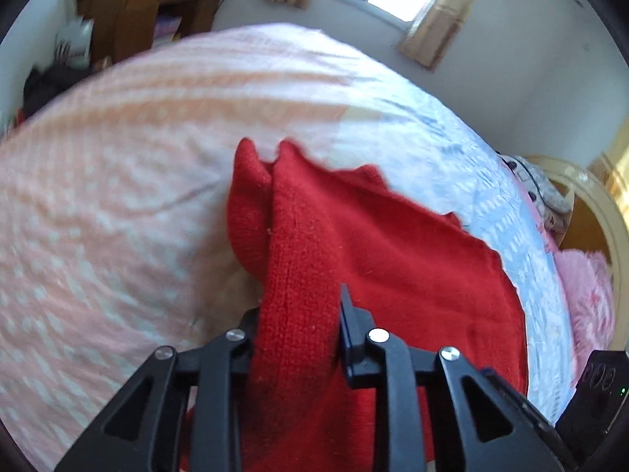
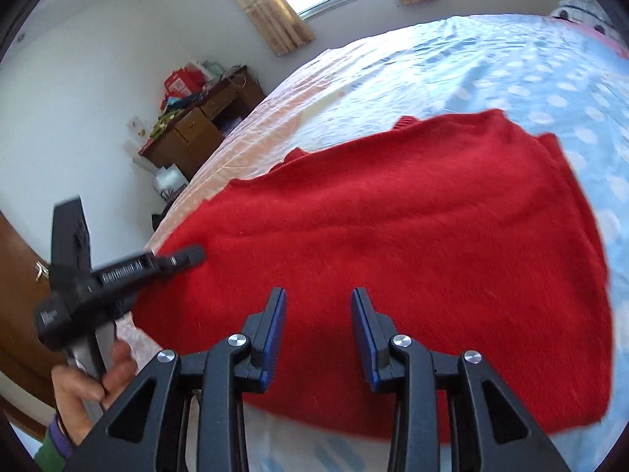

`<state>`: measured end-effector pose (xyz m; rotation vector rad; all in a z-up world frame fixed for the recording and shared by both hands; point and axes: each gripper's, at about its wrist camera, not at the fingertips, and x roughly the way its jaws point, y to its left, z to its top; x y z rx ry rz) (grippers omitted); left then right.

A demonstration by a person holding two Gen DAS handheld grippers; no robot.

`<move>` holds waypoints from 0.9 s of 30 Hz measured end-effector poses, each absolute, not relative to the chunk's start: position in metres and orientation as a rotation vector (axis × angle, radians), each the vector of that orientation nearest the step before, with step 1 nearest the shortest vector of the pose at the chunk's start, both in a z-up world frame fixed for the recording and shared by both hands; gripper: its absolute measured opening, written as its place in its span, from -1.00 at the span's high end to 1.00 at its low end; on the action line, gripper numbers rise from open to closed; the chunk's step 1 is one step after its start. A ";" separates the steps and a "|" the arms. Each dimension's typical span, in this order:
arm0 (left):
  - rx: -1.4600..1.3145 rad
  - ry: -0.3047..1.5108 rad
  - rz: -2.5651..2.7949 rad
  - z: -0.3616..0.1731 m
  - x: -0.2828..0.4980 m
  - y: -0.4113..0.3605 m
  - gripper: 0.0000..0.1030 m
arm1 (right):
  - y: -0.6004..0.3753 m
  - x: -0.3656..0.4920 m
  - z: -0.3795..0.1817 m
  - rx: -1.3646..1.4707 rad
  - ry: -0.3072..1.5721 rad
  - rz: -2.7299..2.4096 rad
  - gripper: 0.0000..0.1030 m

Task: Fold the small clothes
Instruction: 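Grasp the folded sweater's edge with the left tool and fold it over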

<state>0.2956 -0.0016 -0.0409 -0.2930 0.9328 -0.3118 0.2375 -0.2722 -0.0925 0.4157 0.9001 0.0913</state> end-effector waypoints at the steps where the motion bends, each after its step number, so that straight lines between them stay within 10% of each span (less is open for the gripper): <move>1: -0.268 0.914 -0.322 -0.032 0.293 -0.009 0.49 | -0.277 0.232 -0.091 0.428 0.891 0.087 0.31; 27: 0.246 0.773 -0.604 -0.028 0.210 -0.292 0.53 | -0.450 0.144 -0.070 0.615 0.802 -0.231 0.30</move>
